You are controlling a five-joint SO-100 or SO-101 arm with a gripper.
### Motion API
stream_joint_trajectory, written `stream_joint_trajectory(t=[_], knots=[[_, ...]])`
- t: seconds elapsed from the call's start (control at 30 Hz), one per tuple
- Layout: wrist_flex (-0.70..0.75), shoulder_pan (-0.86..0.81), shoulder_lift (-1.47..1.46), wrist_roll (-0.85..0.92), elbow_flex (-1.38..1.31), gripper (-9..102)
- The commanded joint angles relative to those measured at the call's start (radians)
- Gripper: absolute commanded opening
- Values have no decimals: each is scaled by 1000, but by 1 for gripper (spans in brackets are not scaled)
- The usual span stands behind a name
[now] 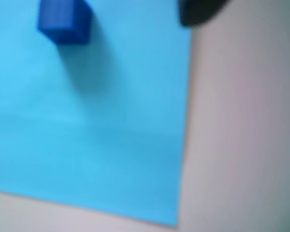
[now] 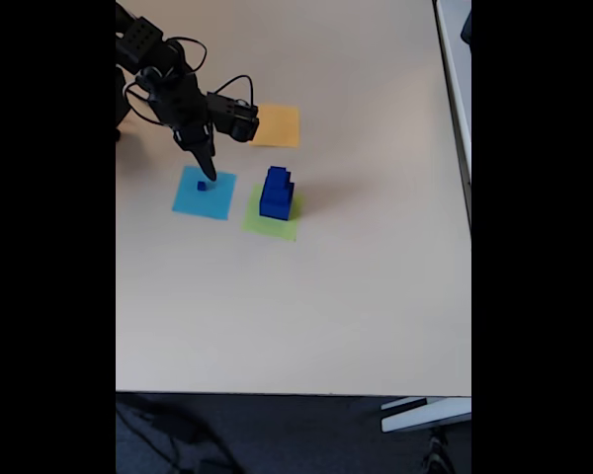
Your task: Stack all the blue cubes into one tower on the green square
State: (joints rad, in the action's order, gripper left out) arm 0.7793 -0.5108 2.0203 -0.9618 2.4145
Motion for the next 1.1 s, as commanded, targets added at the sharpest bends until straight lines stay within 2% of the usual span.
stream_joint_trajectory(t=[0.0, 0.33, 1.07], knots=[[-23, -5, 12, 26, -21, 26], [-124, -40, 37, -15, 155, 26], [-206, -135, -86, -12, 80, 25]])
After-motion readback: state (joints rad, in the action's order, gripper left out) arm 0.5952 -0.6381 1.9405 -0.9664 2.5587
